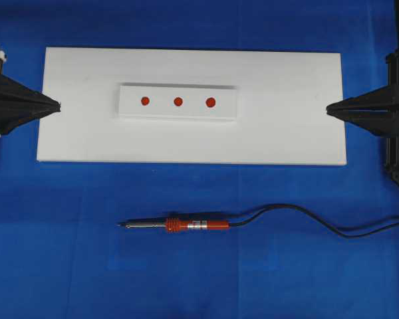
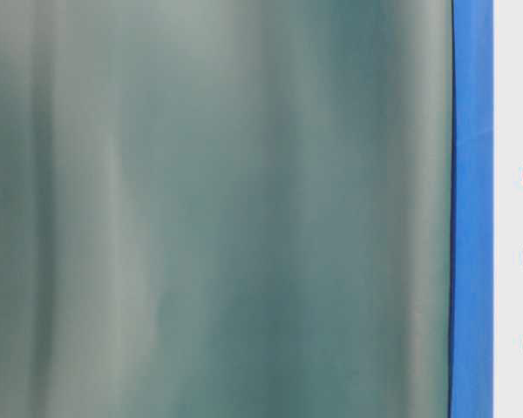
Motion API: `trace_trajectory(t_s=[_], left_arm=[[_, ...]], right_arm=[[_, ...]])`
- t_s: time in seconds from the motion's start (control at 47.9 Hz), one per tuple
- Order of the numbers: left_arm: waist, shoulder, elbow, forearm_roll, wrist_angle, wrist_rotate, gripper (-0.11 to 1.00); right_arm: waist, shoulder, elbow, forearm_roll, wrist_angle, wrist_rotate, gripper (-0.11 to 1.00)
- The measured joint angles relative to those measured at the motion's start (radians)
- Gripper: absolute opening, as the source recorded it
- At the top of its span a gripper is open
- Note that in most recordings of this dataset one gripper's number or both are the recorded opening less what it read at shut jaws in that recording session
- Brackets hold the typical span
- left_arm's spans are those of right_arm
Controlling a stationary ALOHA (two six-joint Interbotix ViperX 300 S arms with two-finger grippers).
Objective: Touch the tip of the soldering iron to the mark.
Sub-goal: 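Move the right gripper toward the red-handled soldering iron on the table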
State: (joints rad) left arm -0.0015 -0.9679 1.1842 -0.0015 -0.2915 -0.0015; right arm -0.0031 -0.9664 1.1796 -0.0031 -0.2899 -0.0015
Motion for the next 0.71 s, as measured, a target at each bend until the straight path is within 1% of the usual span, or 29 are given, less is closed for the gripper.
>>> trace_trajectory(t_s=[0.125, 0.313, 0.418, 0.522, 0.585, 0.627, 0.669, 0.71], left_arm=[[-0.003, -0.003, 0.0, 0.0, 0.0, -0.005, 0.0], [-0.006, -0.003, 0.0, 0.0, 0.002, -0.005, 0.0], [-0.005, -0.003, 0.0, 0.0, 0.0, -0.005, 0.0], [-0.006, -0.003, 0.0, 0.002, 0.0, -0.003, 0.0], [-0.005, -0.002, 0.0, 0.002, 0.002, -0.005, 0.0], [-0.006, -0.003, 0.0, 0.002, 0.0, -0.005, 0.0], [-0.006, -0.002, 0.0, 0.0, 0.0, -0.005, 0.0], [-0.006, -0.003, 0.0, 0.0, 0.0, -0.005, 0.0]], right_arm=[[0.012, 0.014, -0.009, 0.0, 0.014, 0.009, -0.06], [0.035, 0.037, -0.043, 0.002, 0.084, 0.015, -0.06], [0.049, 0.058, -0.054, 0.003, 0.089, 0.021, -0.06], [0.06, 0.101, -0.069, 0.005, 0.089, 0.046, -0.06], [0.066, 0.135, -0.08, 0.005, 0.089, 0.063, -0.04], [0.071, 0.161, -0.087, 0.005, 0.089, 0.072, 0.0], [0.075, 0.187, -0.095, 0.005, 0.089, 0.083, 0.05], [0.083, 0.216, -0.104, 0.005, 0.089, 0.094, 0.12]])
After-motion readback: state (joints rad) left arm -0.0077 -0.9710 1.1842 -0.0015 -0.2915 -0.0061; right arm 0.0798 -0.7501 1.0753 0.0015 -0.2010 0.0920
